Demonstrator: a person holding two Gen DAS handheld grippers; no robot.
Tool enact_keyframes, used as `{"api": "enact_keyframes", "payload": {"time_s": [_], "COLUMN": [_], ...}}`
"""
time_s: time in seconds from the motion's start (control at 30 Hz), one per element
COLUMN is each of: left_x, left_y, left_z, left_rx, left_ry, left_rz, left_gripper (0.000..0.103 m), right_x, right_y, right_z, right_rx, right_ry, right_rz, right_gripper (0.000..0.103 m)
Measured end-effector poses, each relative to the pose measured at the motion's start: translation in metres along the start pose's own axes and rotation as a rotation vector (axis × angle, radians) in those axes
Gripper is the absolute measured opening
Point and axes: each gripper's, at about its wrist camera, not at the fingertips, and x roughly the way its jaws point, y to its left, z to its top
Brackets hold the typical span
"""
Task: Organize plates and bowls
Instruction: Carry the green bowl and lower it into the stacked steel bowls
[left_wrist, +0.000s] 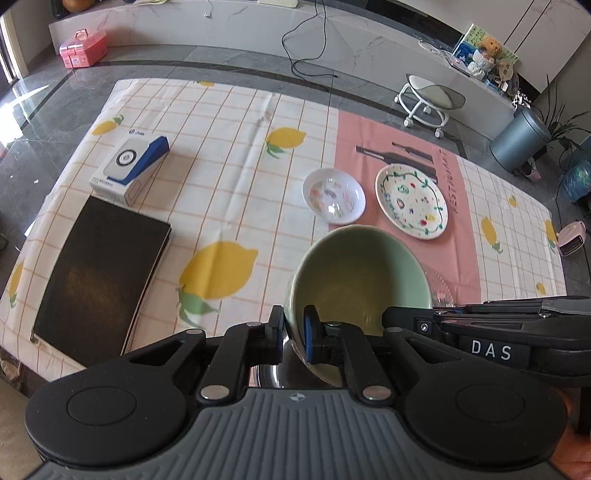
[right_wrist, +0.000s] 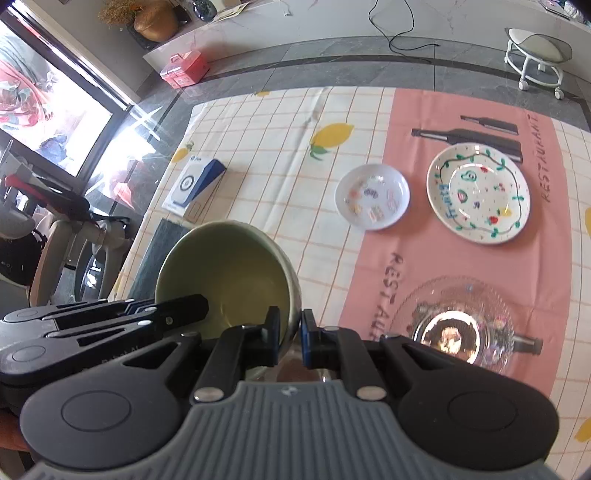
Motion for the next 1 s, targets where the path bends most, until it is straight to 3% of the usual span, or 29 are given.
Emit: {"api": "enact_keyframes", "payload": {"time_s": [0.17, 0.4, 1.0], "left_x": [0.012, 0.040, 0.062], "left_y": [0.004, 0.008, -0.009], "left_z": [-0.027, -0.041, -0.044], "left_rx": [-0.014, -0.017, 0.107], "left_ry": [0.047, 0.109, 0.132], "left_rz": [-0.002, -0.015, 0.115], "left_gripper": [0.011, 0.010, 0.013], "right_x": [0.012, 0.035, 0.068], "right_y": [-0.004, -0.010, -0.011], "right_z": [-0.037, -0.055, -0.047], "right_rx": [0.009, 0.012, -0.018], "right_ry": [0.039, 0.061, 0.102], "right_rz": [0.003, -0.045, -0.116], "right_gripper": [0.009, 0.008, 0.007]}}
